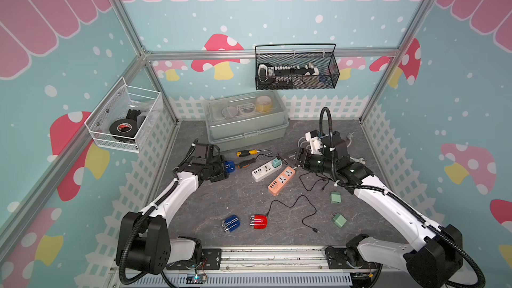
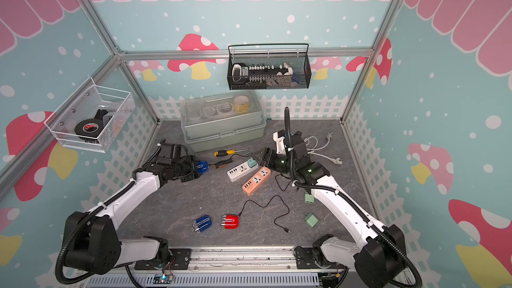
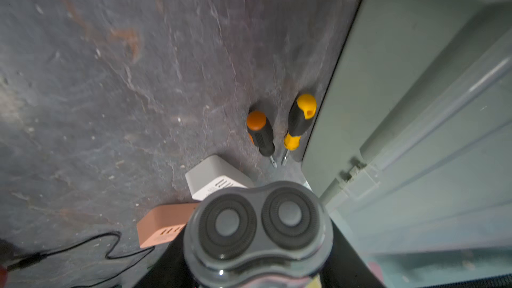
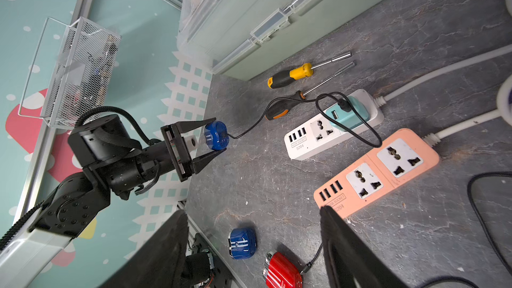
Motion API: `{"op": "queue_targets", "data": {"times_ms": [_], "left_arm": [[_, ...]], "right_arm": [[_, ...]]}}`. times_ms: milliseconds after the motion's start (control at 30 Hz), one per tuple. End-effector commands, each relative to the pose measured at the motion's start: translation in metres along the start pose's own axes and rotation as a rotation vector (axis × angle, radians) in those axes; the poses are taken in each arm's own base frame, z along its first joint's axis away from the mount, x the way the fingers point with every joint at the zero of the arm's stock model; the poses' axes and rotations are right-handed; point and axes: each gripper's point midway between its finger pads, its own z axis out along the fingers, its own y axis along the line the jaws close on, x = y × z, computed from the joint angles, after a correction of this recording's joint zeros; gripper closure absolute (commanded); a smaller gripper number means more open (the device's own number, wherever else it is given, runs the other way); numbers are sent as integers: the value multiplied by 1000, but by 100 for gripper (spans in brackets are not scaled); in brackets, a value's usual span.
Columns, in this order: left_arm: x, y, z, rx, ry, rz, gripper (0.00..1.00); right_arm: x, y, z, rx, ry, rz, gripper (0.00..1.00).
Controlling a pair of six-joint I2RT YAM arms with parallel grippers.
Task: Charge the electric shaver
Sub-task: Place the electric shaver at the center of the board.
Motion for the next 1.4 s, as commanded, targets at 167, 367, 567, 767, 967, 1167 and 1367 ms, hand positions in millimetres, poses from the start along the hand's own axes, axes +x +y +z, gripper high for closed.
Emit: {"op": "queue_targets", "data": {"times_ms": [167, 367, 567, 767, 967, 1167, 1367], "left_arm": [[-19, -42, 42, 128, -66, 0, 100], [-35, -56, 64, 185, -145, -49, 100], [-47, -36, 76, 95, -233, -42, 100], [-48, -9, 78, -93, -300, -48, 93], [-46, 23, 74, -313, -338, -80, 90], [-54, 34, 84, -367, -386, -69, 73], [-56, 27, 89, -345, -380, -42, 52]], "right_arm": [[-2, 14, 1, -57, 21, -37, 26], [0, 17, -1, -74, 28, -34, 26], [1, 13, -3, -63, 20, -25, 26], [1, 10, -3, -51, 7, -14, 26], [0, 8, -6, -37, -8, -15, 26], [-2, 7, -9, -26, -23, -19, 26], [0, 1, -13, 6, -27, -23, 26]]}}
